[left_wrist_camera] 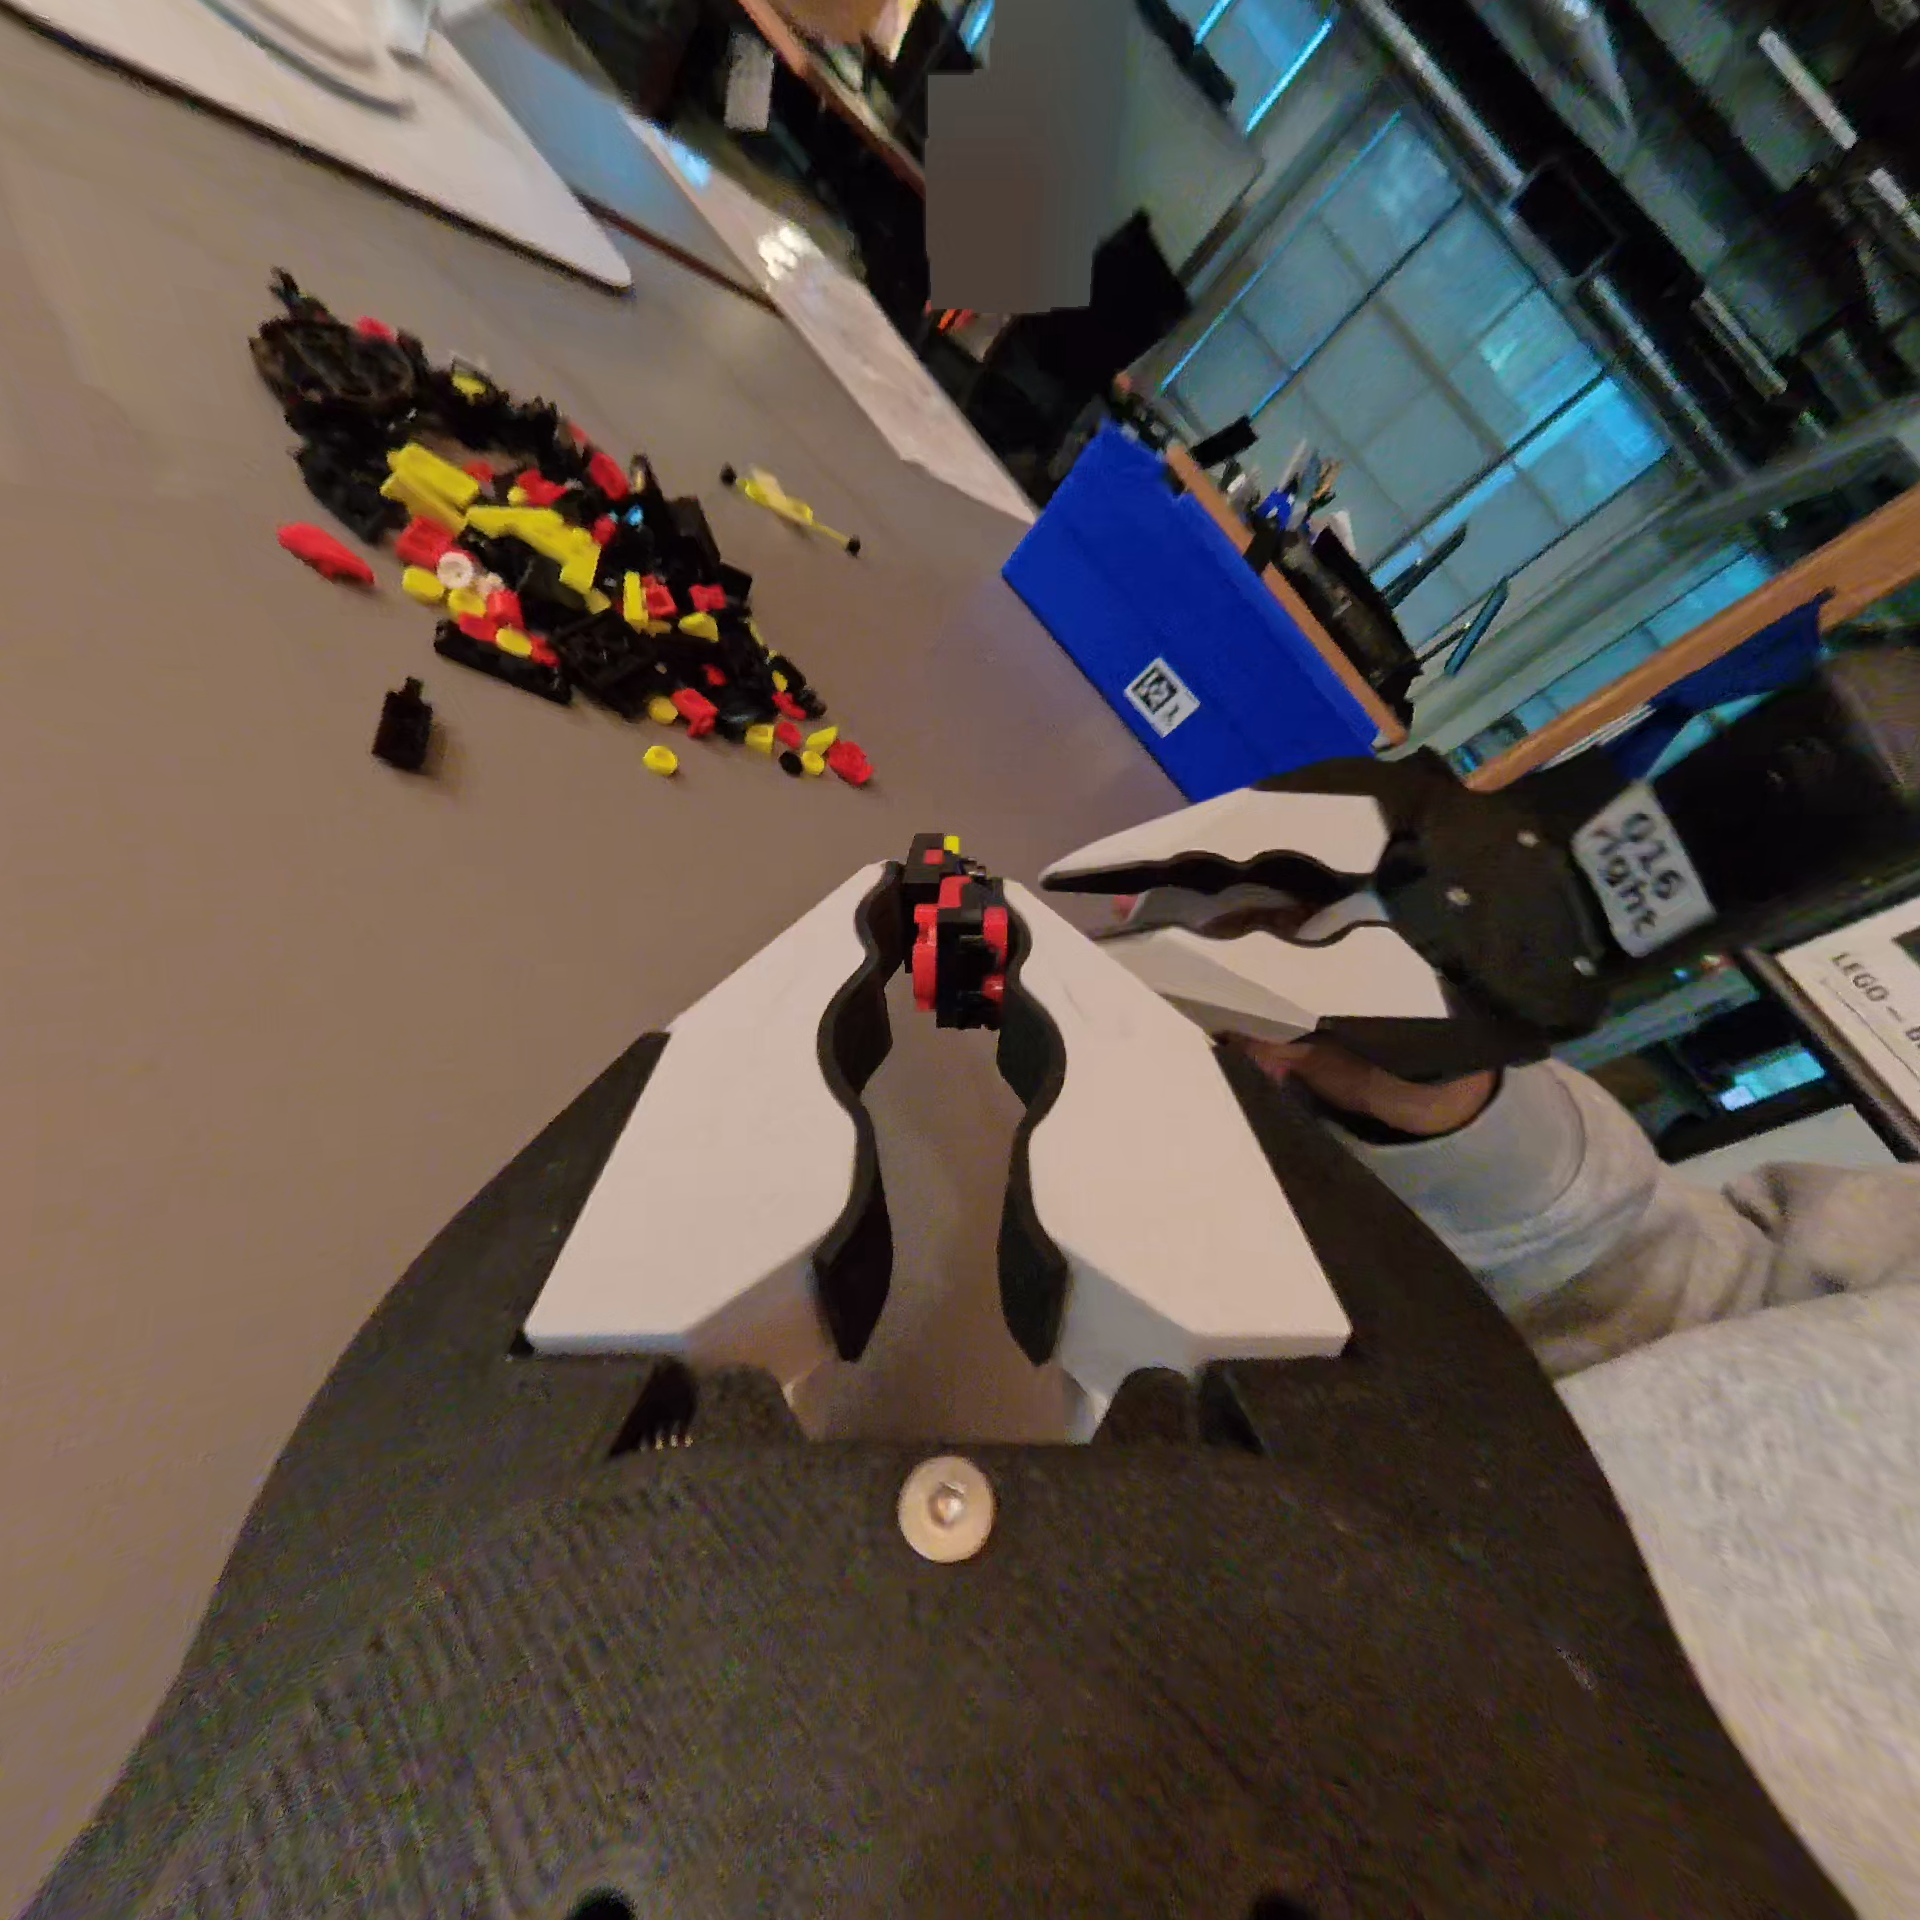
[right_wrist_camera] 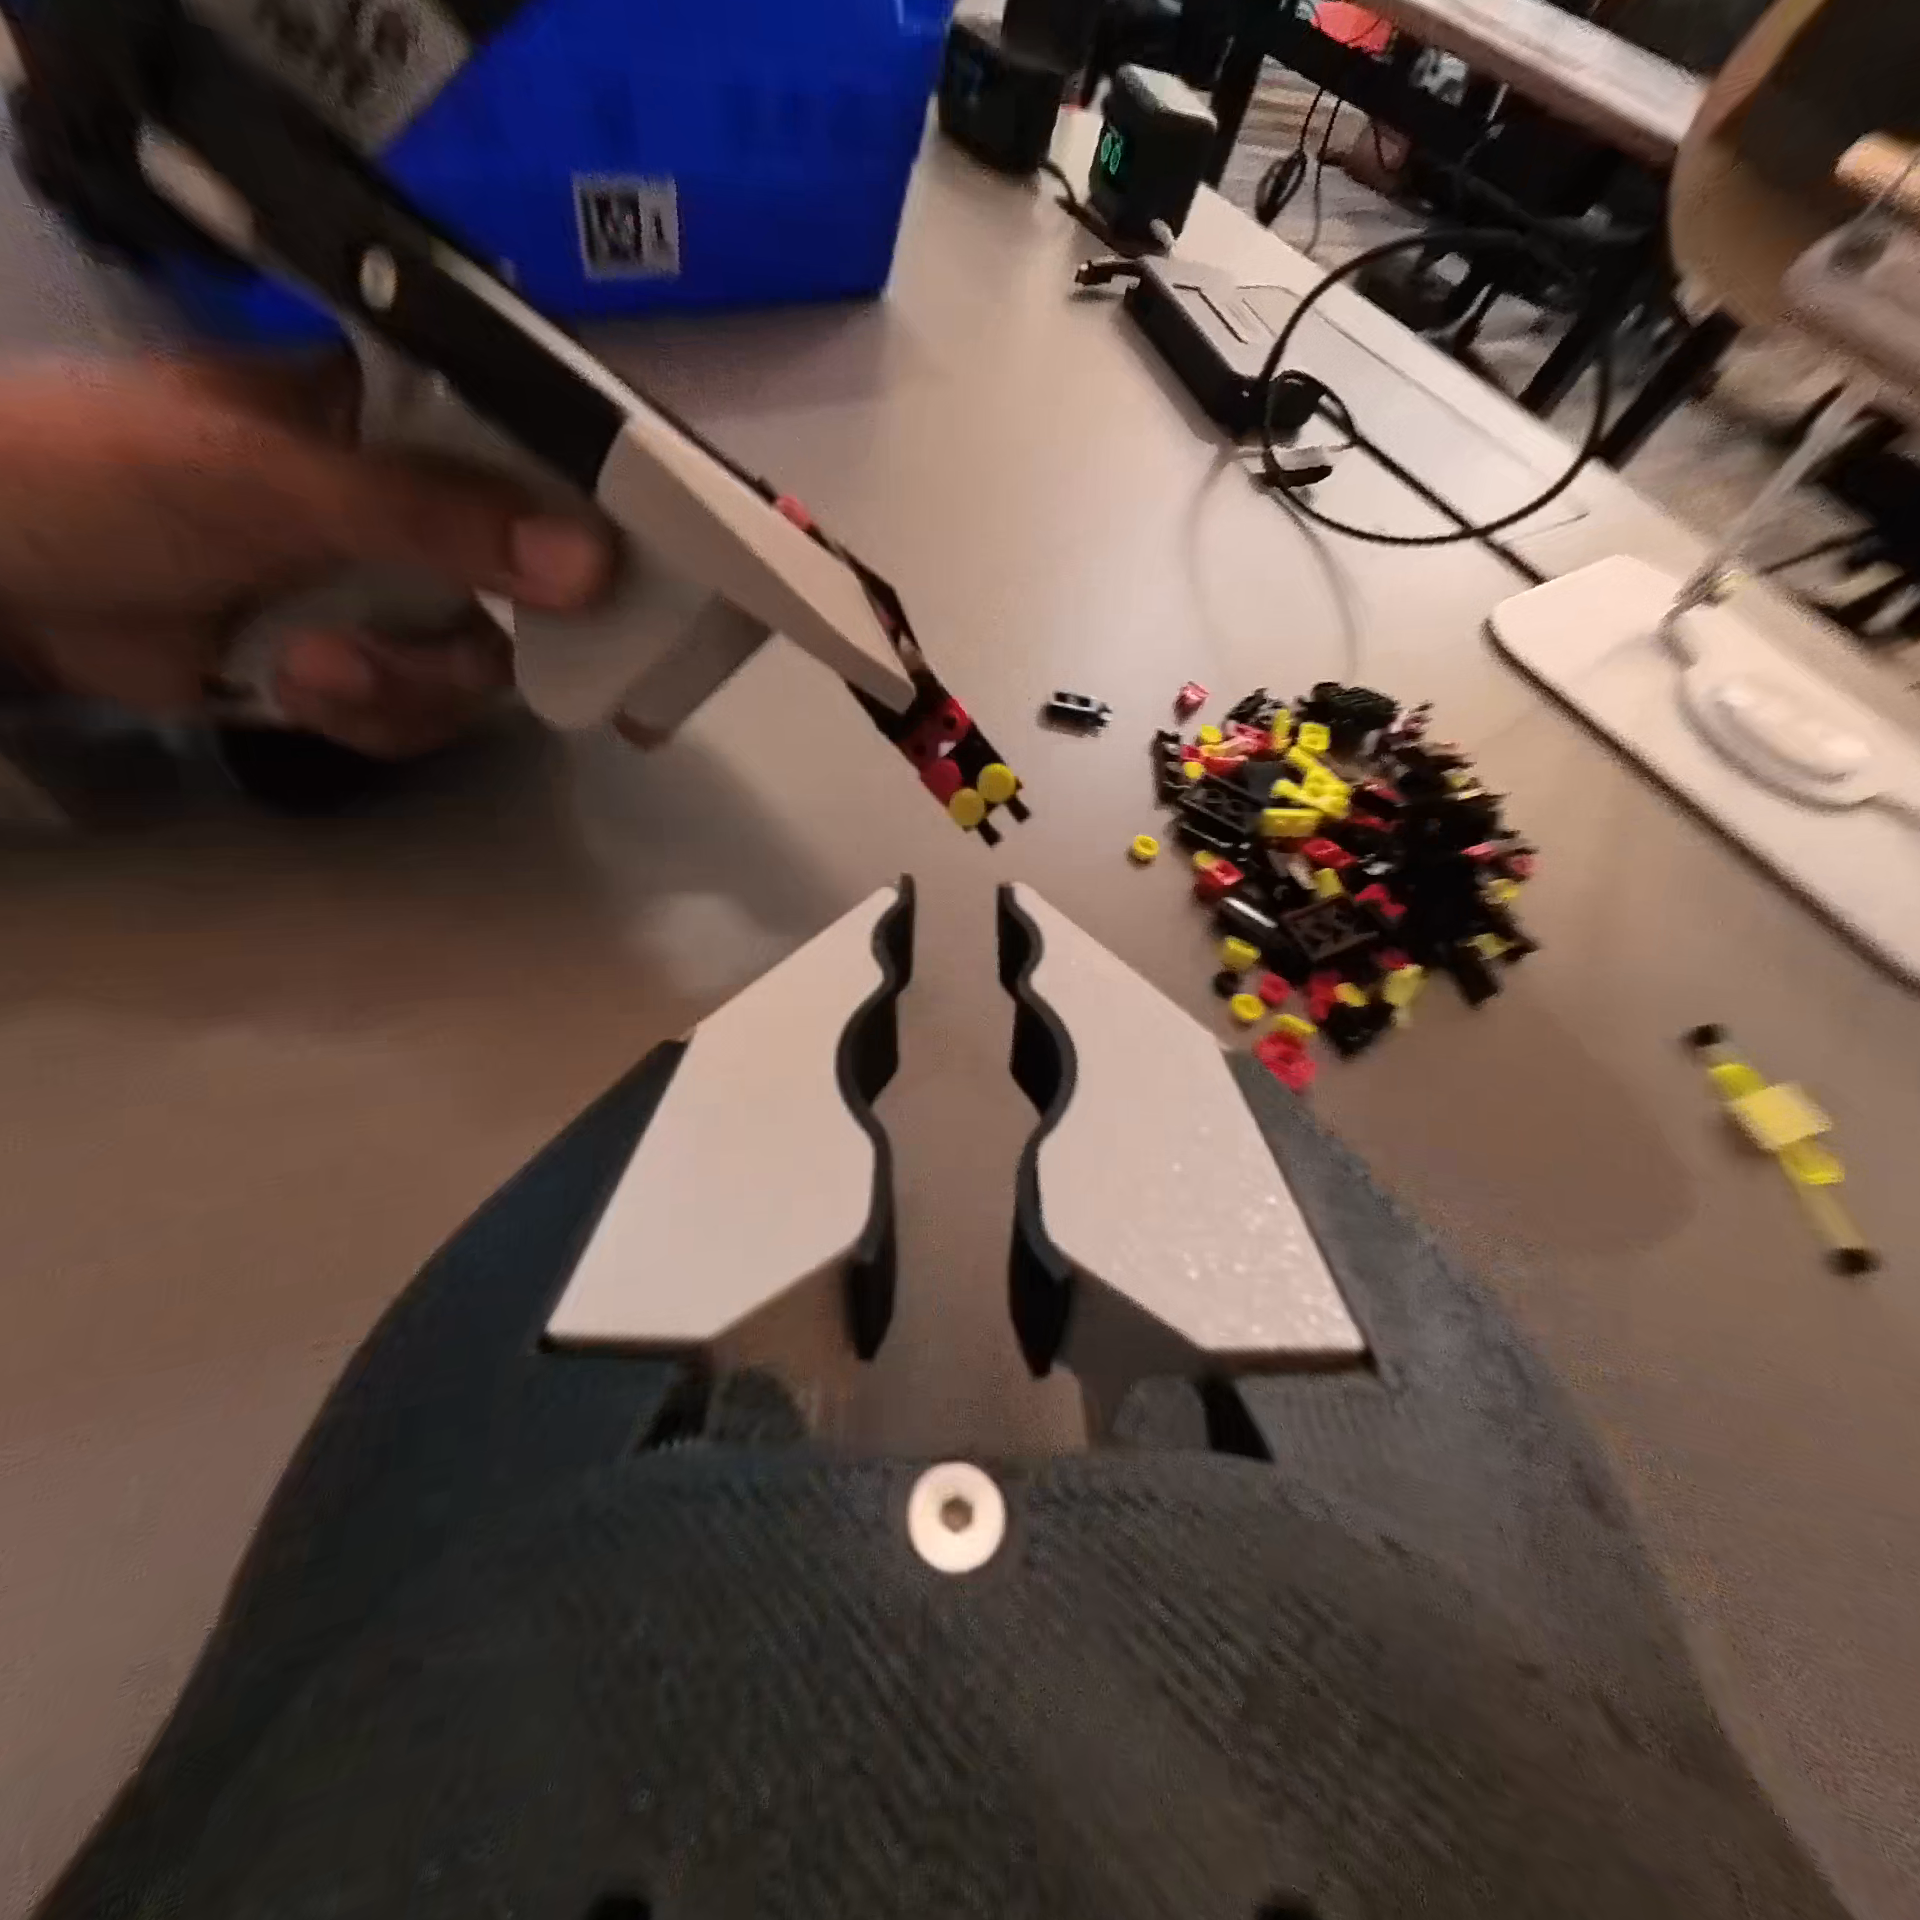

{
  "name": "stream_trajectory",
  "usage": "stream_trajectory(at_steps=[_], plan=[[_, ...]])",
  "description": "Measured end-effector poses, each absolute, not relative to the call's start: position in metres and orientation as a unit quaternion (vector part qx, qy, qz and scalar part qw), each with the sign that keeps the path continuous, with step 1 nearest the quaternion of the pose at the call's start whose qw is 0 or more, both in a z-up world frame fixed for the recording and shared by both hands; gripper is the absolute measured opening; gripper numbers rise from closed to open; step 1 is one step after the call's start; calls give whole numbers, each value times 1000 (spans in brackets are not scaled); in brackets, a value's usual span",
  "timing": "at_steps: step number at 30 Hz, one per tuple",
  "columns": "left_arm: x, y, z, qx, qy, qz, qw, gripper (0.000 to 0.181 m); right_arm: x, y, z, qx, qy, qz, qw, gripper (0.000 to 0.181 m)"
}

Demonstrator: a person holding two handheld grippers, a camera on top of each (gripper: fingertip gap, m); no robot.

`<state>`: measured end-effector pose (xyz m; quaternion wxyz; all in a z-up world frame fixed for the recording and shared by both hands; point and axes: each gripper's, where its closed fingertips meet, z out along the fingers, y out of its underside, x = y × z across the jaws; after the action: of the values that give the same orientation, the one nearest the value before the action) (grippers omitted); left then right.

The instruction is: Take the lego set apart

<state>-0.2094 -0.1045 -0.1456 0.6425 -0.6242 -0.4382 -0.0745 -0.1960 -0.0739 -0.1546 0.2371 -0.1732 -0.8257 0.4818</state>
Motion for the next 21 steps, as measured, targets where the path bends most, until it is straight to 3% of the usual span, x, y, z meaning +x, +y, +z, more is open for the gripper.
stream_trajectory(at_steps=[1, 5, 13, 21], plan=[[-208, -103, -143, -619, -435, -74, 650, 14, -195, -77, -152, -197, -815, 503, 207, 16], [-205, -99, -138, -612, -427, -67, 663, 14, -199, -80, -141, -254, -778, 556, 149, 18], [-199, -88, -145, -627, -425, -103, 645, 14, -193, -84, -143, -70, -823, 441, 352, 15], [-197, -86, -148, -631, -429, -107, 637, 14, -195, -85, -159, -5, -837, 353, 417, 10]])
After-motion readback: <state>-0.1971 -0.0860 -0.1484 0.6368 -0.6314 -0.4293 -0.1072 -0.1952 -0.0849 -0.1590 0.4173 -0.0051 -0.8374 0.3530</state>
